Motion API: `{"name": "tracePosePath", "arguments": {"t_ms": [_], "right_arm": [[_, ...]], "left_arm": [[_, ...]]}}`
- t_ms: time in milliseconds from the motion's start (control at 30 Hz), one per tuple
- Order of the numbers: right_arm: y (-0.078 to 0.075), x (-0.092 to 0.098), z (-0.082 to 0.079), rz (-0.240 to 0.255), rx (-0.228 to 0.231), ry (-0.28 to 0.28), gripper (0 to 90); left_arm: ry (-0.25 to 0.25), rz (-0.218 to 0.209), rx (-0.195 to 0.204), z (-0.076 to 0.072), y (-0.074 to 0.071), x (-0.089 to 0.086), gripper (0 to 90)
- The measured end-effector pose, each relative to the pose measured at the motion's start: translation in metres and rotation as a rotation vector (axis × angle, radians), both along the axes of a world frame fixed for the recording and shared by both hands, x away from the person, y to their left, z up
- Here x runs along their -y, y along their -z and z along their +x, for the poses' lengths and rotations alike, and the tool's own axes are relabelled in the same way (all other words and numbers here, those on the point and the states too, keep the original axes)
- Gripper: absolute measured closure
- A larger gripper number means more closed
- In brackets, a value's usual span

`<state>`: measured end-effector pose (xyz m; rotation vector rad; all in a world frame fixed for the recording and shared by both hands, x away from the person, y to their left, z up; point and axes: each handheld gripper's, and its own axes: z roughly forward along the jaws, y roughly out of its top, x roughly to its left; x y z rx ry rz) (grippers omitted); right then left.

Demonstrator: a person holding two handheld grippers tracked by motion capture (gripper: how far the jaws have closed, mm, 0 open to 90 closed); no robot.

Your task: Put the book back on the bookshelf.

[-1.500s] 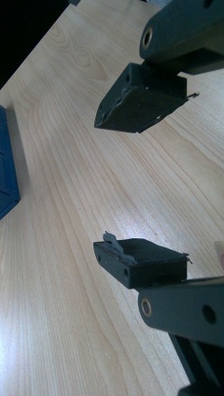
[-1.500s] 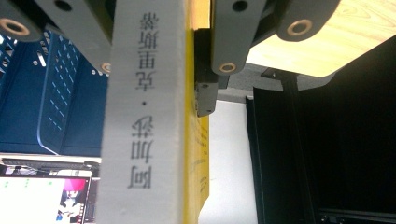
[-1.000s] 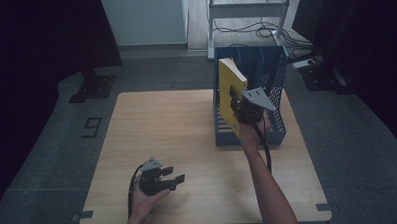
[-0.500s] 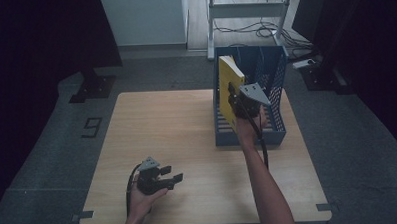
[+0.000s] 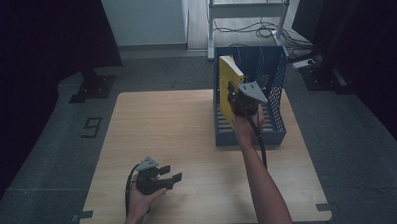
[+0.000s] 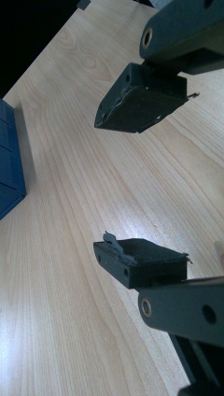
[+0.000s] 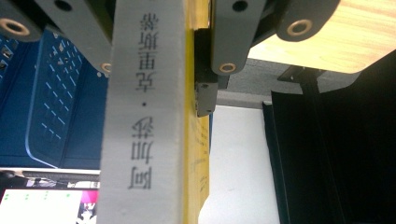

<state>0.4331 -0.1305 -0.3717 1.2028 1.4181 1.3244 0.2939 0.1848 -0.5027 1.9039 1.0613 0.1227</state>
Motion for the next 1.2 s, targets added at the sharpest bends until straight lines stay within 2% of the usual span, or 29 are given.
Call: {"name": "tracePosePath", "arguments": {"t_ms": [1200], "right_arm": [[0.02, -0.008, 0.03, 0.025, -0.039, 0.037, 74.3]], "left_arm": [[-0.015, -0.006, -0.005, 0.002, 0.002, -0.005, 35.0]]}}
